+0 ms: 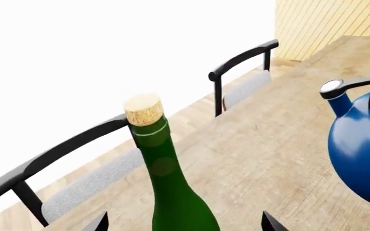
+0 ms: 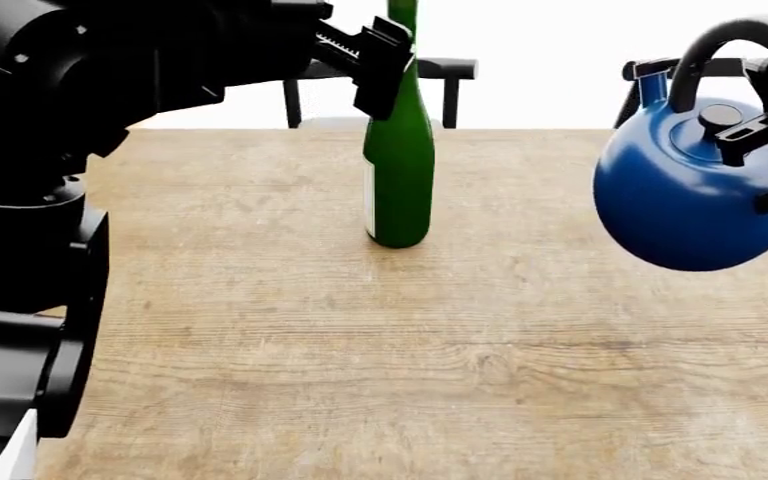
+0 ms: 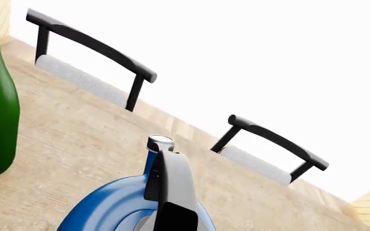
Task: Pick the kettle non electric and bottle and place them in the sink. Then turn on the water.
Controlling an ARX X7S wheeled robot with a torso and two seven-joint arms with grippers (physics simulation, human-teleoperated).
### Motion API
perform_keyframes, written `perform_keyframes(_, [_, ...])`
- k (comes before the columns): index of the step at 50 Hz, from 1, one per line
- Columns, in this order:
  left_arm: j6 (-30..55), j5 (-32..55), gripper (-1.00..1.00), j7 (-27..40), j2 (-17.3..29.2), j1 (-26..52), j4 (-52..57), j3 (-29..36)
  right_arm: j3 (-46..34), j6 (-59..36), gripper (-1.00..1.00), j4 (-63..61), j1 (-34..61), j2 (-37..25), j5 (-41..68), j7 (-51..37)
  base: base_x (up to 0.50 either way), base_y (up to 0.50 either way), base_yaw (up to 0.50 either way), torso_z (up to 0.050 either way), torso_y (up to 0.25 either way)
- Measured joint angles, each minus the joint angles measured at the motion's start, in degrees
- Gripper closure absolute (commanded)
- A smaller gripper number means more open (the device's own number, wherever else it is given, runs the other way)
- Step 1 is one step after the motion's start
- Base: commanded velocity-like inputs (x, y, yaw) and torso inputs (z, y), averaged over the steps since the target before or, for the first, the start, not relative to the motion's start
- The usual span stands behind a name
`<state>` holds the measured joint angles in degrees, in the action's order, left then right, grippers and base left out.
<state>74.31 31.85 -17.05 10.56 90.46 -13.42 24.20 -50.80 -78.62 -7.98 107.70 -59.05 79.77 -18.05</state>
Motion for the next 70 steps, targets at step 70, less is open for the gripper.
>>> perform_keyframes(70, [-36.9, 21.9, -1.0, 1.0, -10.3, 9.9, -47.5, 36.5, -2.2, 2.9, 1.0, 0.7, -2.0, -0.8, -0.8, 0.7, 0.0, 0.0, 0.0, 0.0, 0.001])
